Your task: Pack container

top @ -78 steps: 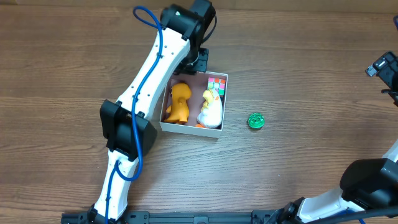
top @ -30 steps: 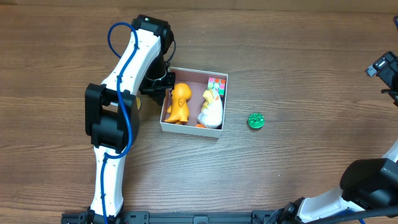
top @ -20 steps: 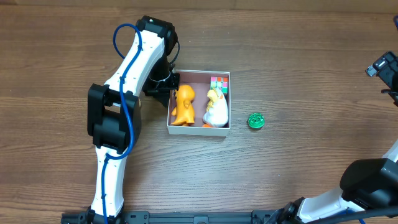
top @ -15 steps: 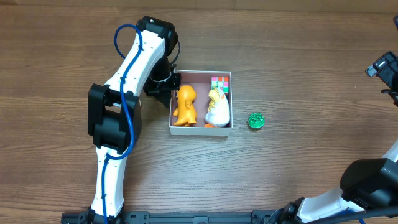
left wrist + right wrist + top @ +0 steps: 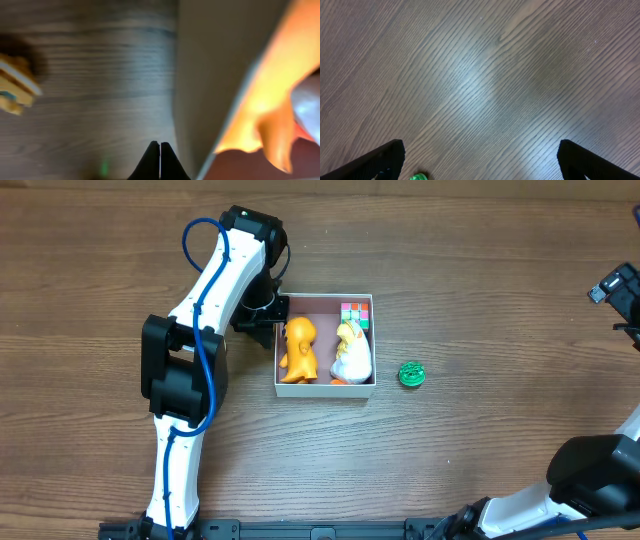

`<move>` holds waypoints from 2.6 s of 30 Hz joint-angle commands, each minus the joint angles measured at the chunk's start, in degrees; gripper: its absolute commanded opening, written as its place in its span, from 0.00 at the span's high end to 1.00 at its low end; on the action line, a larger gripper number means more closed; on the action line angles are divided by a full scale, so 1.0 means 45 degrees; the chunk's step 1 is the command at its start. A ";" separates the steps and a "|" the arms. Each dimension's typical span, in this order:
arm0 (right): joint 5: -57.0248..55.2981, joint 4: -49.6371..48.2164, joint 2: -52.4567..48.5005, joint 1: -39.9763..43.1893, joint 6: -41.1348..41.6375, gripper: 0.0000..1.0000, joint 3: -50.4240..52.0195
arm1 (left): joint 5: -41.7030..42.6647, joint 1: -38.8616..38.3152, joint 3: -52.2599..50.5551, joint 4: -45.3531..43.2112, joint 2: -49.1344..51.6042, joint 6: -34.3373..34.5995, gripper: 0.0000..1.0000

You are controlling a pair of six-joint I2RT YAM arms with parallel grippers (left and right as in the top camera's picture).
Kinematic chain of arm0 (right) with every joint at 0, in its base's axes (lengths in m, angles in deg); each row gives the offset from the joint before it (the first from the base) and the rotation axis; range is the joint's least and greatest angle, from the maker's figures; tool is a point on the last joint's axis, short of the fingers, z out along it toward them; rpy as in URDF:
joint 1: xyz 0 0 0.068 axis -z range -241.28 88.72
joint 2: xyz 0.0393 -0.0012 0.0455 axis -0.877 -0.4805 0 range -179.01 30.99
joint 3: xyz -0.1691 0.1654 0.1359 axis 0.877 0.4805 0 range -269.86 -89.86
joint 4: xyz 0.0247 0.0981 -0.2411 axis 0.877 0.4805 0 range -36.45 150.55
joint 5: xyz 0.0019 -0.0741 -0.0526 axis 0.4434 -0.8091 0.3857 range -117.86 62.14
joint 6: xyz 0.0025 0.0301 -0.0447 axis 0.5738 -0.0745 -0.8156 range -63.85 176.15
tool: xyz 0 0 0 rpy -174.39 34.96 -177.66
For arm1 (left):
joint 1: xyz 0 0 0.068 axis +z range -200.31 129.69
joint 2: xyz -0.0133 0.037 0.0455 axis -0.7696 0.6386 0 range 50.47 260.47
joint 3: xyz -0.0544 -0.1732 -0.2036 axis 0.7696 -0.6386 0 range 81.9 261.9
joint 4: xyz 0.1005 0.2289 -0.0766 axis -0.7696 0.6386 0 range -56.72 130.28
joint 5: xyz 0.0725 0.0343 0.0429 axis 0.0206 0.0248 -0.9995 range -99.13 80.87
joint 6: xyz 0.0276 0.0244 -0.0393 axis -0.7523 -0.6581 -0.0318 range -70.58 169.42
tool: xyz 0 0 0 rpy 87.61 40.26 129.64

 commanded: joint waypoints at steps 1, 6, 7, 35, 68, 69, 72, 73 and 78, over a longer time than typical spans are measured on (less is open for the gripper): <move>-0.0068 -0.0039 0.0058 0.0015 0.0053 0.00 -0.0010 | -0.1141 0.0466 0.0136 -0.0141 0.0010 -0.0092 0.96; -0.0068 -0.0039 0.0058 0.0015 0.0053 0.00 -0.0010 | -0.1093 0.1506 0.1564 0.0491 0.0000 -0.0151 0.96; -0.0068 -0.0034 0.0058 0.0015 0.0053 0.00 -0.0010 | -0.1093 0.1617 0.1865 0.0607 0.0000 -0.0151 0.96; -0.0068 -0.0039 0.0058 0.0015 0.0053 0.00 -0.0010 | -0.3288 0.3099 0.0597 0.0597 -0.7014 -0.1583 0.00; -0.0068 -0.0034 0.0058 0.0015 0.0053 0.00 -0.0010 | -0.1486 0.2788 -0.8694 -0.6999 -0.6630 -0.3895 0.00; -0.0068 -0.0034 0.0058 0.0015 0.0053 0.00 -0.0010 | -0.1540 0.2356 -0.8694 -0.7150 -0.6441 -0.4410 0.00; -0.0068 -0.0034 0.0058 0.0015 0.0053 0.00 -0.0010 | -0.2599 0.1821 -0.8694 -0.7587 -0.6149 -0.4478 0.00; -0.0068 -0.0039 0.0058 0.0015 0.0053 0.00 -0.0010 | -0.2856 0.1734 -0.8694 -0.7728 -0.6067 -0.4483 0.00; -0.0068 -0.0039 0.0058 0.0015 0.0053 0.00 -0.0010 | -0.2997 0.1991 -0.8694 -0.8276 -0.5625 -0.4469 0.00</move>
